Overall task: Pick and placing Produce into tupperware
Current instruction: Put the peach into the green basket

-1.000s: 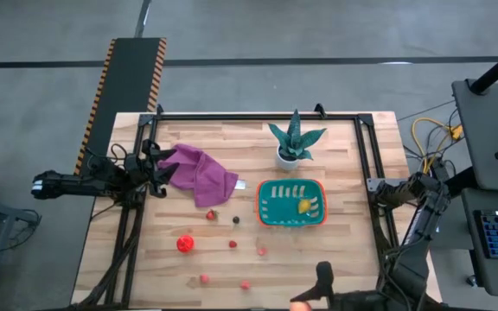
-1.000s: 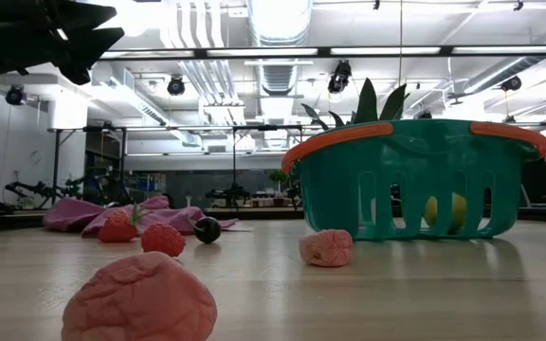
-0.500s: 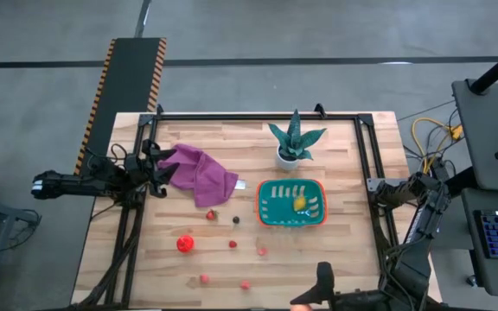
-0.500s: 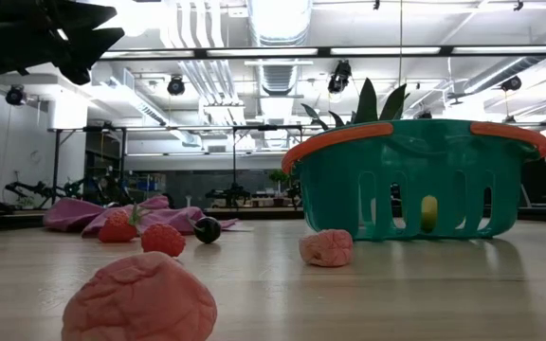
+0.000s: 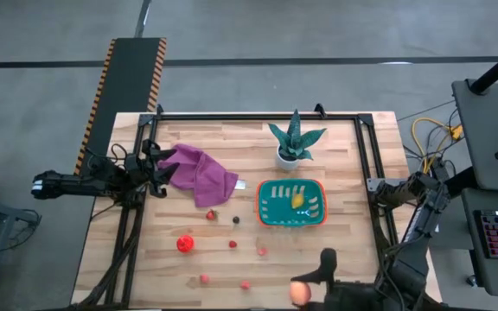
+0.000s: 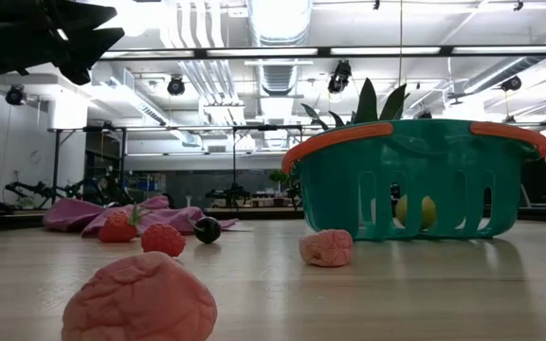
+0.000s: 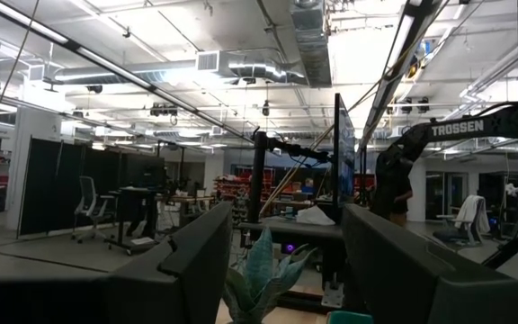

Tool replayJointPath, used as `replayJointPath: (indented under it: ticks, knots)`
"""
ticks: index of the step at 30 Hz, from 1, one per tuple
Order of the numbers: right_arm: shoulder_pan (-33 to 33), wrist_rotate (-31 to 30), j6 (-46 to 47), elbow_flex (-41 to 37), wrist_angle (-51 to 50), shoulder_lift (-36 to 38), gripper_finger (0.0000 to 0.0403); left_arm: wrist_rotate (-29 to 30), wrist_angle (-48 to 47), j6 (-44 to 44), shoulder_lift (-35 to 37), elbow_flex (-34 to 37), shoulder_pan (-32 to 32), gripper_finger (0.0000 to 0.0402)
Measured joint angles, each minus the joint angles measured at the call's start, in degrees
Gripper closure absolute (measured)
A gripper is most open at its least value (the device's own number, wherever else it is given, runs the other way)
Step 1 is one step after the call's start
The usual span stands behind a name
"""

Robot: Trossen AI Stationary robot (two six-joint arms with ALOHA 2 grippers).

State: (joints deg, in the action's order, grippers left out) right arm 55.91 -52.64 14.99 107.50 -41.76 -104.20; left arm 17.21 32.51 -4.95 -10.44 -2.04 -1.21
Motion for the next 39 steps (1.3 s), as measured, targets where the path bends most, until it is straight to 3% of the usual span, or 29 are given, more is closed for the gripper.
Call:
replayJointPath:
  ticks: [9, 15, 23, 39]
  knots:
    - [-3.07, 3.84, 25.22, 0.0, -20.74, 0.0, 0.0189, 0.0, 0.02, 0.0, 0.03, 0.02, -0.01, 0.0203]
    - [-5.04, 9.68, 34.05, 0.0, -27.31, 0.0, 0.0189, 0.0, 0.0, 0.0, 0.07, 0.02, -0.01, 0.0203]
    - [-8.04, 16.44, 35.58, 0.0, -28.37, 0.0, 0.0189, 0.0, 0.0, 0.0, 0.07, 0.02, 0.0, 0.0203]
    - [-12.39, 18.15, 34.63, -0.02, -33.99, 0.02, 0.0189, 0.0, 0.02, 0.0, 0.08, 0.02, 0.0, 0.0203]
